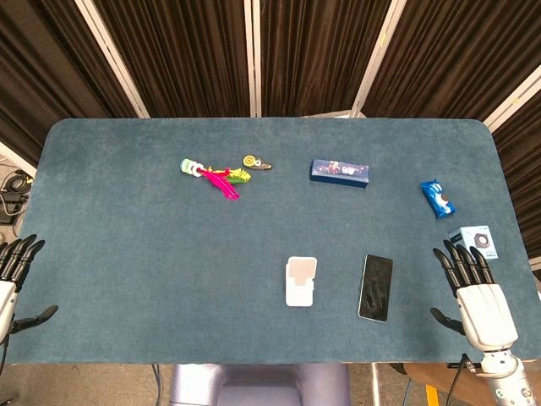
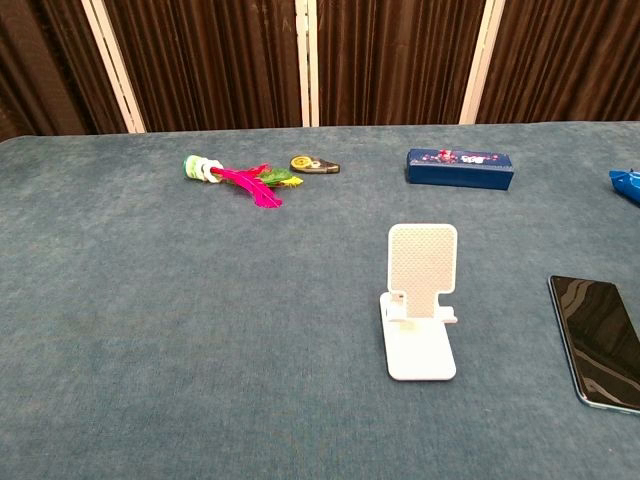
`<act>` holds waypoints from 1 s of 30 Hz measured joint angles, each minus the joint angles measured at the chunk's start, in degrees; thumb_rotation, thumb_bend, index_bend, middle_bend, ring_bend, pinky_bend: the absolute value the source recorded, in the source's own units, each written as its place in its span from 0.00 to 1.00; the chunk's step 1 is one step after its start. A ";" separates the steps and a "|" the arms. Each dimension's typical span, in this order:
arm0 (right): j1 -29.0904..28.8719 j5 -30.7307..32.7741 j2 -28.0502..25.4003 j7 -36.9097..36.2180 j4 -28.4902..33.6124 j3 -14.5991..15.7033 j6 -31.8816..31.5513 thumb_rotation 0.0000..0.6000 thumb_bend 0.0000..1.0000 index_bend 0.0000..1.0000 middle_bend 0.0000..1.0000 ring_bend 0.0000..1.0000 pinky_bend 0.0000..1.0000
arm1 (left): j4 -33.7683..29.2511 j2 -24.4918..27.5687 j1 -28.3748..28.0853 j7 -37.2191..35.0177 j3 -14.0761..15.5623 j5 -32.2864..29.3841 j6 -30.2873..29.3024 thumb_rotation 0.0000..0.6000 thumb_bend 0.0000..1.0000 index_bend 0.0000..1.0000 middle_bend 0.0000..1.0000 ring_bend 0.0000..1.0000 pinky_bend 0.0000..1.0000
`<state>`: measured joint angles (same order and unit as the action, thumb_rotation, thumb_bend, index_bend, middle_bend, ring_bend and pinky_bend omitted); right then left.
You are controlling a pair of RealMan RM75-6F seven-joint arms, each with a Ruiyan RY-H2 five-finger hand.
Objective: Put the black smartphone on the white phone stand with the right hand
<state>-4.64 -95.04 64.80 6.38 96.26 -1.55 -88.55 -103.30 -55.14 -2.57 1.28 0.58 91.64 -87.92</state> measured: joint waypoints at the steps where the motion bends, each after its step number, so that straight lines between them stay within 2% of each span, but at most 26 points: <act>1: -0.02 0.00 -0.02 -0.15 0.01 0.02 0.07 1.00 0.00 0.00 0.00 0.00 0.00 | -0.02 0.01 0.00 0.01 0.01 0.01 0.00 1.00 0.00 0.00 0.00 0.00 0.00; 11: -0.95 0.20 0.22 1.48 -1.70 0.74 3.26 1.00 0.00 0.00 0.00 0.00 0.00 | -0.05 -0.27 -0.11 0.74 -0.13 -0.33 0.31 1.00 0.00 0.00 0.00 0.00 0.00; 19: -5.32 -1.52 3.06 5.13 -10.50 1.88 11.33 1.00 0.00 0.00 0.00 0.00 0.00 | 0.11 -1.31 -1.12 3.08 -0.55 -2.41 2.81 1.00 0.00 0.00 0.00 0.00 0.00; 30: -10.61 -4.41 11.04 2.45 -24.12 3.61 17.51 1.00 0.00 0.00 0.00 0.00 0.00 | 0.14 -1.78 -1.82 3.60 -1.46 -4.93 4.12 1.00 0.00 0.00 0.00 0.00 0.00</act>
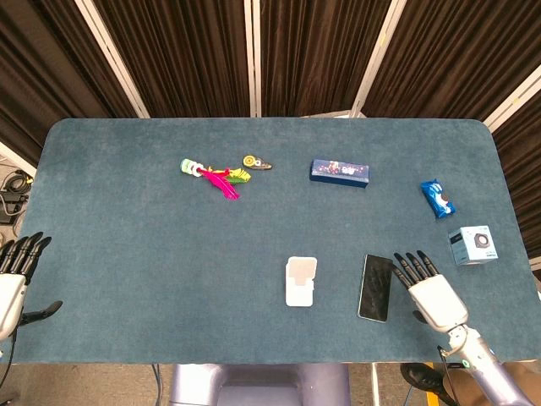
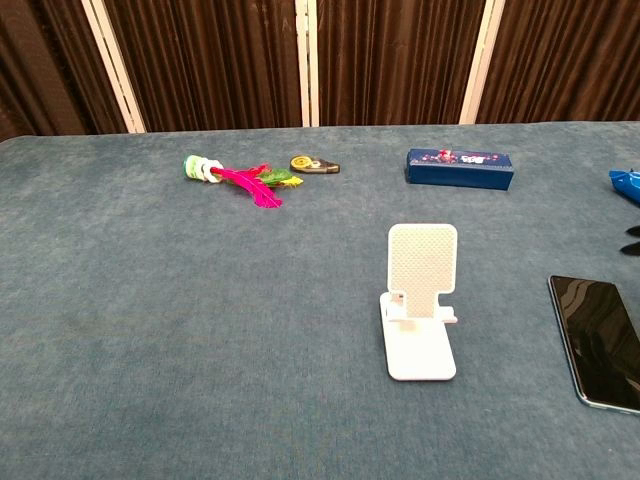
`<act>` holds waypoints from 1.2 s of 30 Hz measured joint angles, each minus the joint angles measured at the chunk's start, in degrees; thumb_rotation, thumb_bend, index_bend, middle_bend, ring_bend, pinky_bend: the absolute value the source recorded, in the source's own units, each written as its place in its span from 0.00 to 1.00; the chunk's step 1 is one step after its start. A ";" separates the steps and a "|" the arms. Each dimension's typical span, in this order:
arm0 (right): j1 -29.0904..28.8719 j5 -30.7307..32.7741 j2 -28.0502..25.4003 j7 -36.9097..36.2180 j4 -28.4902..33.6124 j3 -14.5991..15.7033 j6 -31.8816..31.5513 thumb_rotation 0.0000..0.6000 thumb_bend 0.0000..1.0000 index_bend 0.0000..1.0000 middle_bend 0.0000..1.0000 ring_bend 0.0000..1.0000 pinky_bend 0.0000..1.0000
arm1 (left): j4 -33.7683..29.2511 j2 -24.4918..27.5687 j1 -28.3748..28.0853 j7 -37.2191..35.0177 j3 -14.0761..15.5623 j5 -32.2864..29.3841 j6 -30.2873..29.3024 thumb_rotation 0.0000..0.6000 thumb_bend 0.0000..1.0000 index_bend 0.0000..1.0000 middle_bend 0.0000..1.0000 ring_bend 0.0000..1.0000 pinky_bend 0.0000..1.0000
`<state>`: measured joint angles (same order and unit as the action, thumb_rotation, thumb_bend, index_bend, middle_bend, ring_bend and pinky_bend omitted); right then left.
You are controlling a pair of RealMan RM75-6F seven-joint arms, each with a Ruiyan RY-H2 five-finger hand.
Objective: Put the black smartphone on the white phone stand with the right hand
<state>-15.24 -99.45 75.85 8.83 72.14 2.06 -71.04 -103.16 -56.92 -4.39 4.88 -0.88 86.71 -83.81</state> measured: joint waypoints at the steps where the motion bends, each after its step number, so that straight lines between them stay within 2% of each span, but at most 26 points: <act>1: -0.24 -0.14 0.33 -0.61 -0.48 0.13 0.14 1.00 0.00 0.00 0.00 0.00 0.00 | 0.01 0.05 -0.06 -0.13 -0.06 -0.15 0.10 1.00 0.00 0.00 0.00 0.00 0.00; 18: -4.25 -3.22 5.72 -7.10 -11.21 3.32 1.09 1.00 0.00 0.00 0.00 0.00 0.00 | 0.13 0.19 -0.30 -0.43 -0.05 -0.59 0.55 1.00 0.00 0.00 0.00 0.00 0.00; 26: -4.78 -2.93 6.71 -7.30 -11.92 3.92 1.15 1.00 0.00 0.00 0.00 0.00 0.00 | 0.05 0.28 -0.30 -0.59 -0.06 -0.72 0.52 1.00 0.00 0.00 0.00 0.00 0.00; 36: -6.20 -1.57 6.99 -4.69 -9.09 3.59 3.28 1.00 0.00 0.00 0.00 0.00 0.00 | 0.04 0.50 -0.32 -1.15 -0.04 -0.72 0.51 1.00 0.00 0.00 0.00 0.00 0.00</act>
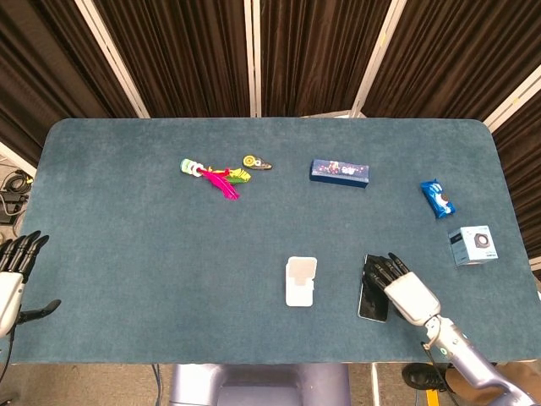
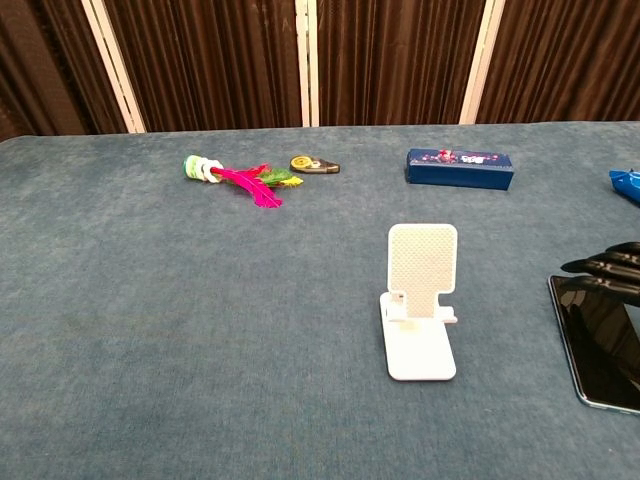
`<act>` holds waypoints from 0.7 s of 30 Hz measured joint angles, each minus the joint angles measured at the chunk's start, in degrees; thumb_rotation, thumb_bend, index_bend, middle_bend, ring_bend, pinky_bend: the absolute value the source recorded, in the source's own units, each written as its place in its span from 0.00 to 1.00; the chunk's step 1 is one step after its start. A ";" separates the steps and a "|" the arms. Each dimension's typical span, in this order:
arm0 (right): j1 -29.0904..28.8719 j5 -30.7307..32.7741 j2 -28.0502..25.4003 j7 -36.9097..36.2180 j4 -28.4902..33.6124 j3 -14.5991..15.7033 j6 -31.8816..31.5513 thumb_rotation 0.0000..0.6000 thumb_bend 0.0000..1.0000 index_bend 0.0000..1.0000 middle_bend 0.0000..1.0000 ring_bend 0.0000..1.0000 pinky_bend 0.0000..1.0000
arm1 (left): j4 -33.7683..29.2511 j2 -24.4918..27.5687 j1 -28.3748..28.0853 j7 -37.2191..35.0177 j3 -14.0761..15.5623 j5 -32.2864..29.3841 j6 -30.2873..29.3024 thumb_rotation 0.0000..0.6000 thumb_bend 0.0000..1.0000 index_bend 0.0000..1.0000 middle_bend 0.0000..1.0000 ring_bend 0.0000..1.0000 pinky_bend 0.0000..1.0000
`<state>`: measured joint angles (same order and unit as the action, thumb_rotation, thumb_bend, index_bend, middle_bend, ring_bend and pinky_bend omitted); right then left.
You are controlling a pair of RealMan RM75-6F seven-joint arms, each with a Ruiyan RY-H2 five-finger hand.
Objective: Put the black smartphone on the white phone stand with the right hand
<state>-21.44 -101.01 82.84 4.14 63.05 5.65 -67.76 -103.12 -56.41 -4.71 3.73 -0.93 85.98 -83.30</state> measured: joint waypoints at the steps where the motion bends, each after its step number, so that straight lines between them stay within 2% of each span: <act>1: -0.14 0.14 0.01 0.22 0.38 -0.06 0.20 1.00 0.00 0.00 0.00 0.00 0.00 | 0.01 0.02 0.00 -0.04 0.00 0.00 0.00 1.00 0.00 0.00 0.00 0.00 0.00; 21: -3.42 5.12 0.81 6.57 10.74 -3.43 4.62 1.00 0.00 0.00 0.00 0.00 0.00 | 0.16 0.18 -0.17 -0.53 -0.04 -0.26 0.28 1.00 0.00 0.00 0.00 0.00 0.00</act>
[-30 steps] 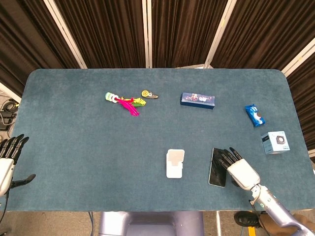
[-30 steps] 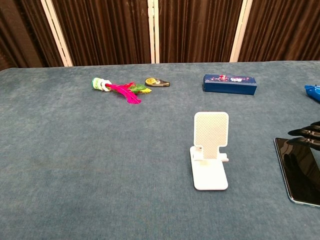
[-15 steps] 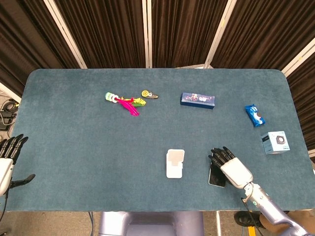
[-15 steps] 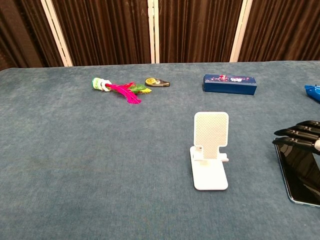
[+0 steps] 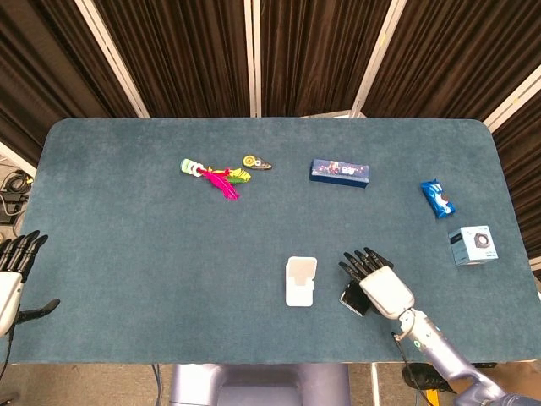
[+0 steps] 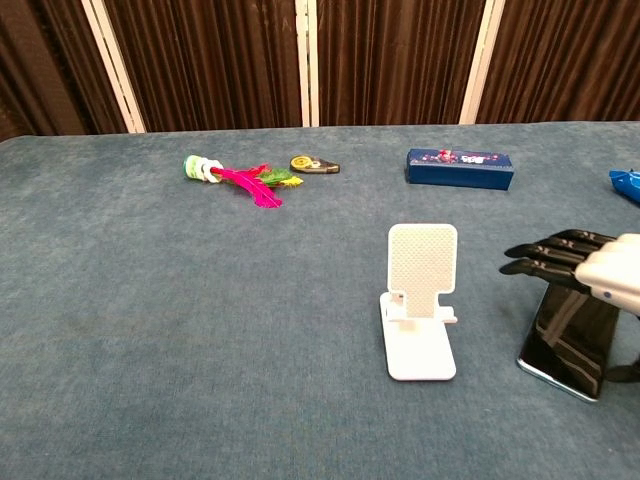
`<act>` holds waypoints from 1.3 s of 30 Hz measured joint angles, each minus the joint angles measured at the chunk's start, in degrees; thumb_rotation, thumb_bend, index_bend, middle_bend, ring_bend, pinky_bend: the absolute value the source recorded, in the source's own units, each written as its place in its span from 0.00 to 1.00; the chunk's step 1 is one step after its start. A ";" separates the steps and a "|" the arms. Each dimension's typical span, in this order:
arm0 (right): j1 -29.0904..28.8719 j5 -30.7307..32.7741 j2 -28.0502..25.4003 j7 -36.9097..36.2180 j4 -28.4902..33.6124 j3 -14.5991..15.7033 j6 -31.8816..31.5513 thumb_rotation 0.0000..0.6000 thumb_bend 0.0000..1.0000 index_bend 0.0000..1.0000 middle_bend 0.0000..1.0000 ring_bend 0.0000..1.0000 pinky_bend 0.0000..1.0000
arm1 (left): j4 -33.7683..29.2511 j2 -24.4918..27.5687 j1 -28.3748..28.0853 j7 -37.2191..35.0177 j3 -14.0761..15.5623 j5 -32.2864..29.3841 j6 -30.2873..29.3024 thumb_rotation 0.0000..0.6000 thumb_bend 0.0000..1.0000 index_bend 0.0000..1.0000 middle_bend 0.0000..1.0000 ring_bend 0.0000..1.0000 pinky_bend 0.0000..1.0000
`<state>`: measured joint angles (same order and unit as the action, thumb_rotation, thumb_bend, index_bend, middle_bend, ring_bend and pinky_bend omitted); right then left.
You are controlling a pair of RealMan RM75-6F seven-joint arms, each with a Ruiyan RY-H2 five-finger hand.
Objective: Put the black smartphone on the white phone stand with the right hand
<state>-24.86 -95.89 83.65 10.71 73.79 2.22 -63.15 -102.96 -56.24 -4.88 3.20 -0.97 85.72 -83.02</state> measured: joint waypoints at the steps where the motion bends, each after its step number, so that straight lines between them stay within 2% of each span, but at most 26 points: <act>1: -0.14 0.25 0.10 0.48 0.20 -0.22 0.17 1.00 0.00 0.00 0.00 0.00 0.00 | 0.01 0.01 -0.01 -0.01 -0.01 -0.03 0.01 1.00 0.00 0.00 0.00 0.00 0.00; 10: -1.65 3.52 1.04 4.51 2.70 -2.04 2.50 1.00 0.00 0.00 0.00 0.00 0.00 | 0.12 0.02 -0.18 -0.11 -0.08 -0.36 0.35 1.00 0.00 0.00 0.00 0.00 0.00; 16: -2.39 2.89 -1.92 4.42 5.46 -1.87 2.38 1.00 0.00 0.00 0.00 0.00 0.00 | 0.17 0.07 -0.21 -0.27 -0.12 -0.55 0.44 1.00 0.00 0.00 0.00 0.00 0.00; 20: -4.63 0.32 -7.15 2.69 7.72 -0.21 5.01 1.00 0.00 0.00 0.00 0.00 0.00 | 0.23 0.07 -0.32 -0.29 -0.21 -0.75 0.58 1.00 0.00 0.00 0.00 0.00 0.00; 25: -9.26 -7.30 -13.95 0.30 9.19 3.15 8.40 1.00 0.00 0.00 0.00 0.00 0.00 | 0.20 -0.20 -0.46 0.49 -0.26 -1.10 0.87 1.00 0.00 0.00 0.00 0.00 0.00; 32: -13.44 -12.91 -15.14 -2.36 6.12 5.99 10.14 1.00 0.00 0.00 0.00 0.00 0.00 | 0.27 -0.67 -0.67 1.44 -0.39 -1.86 1.32 1.00 0.00 0.00 0.00 0.00 0.00; 39: -15.57 -16.31 -13.28 -6.77 0.04 7.76 9.14 1.00 0.00 0.00 0.01 0.00 0.00 | 0.63 -1.28 -1.11 2.53 -0.78 -3.38 2.22 1.00 0.00 0.00 0.00 0.00 0.00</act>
<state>-40.43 -112.21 70.37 3.94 73.83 9.98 -54.01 -102.33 -57.52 -5.99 5.73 -1.75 82.34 -80.80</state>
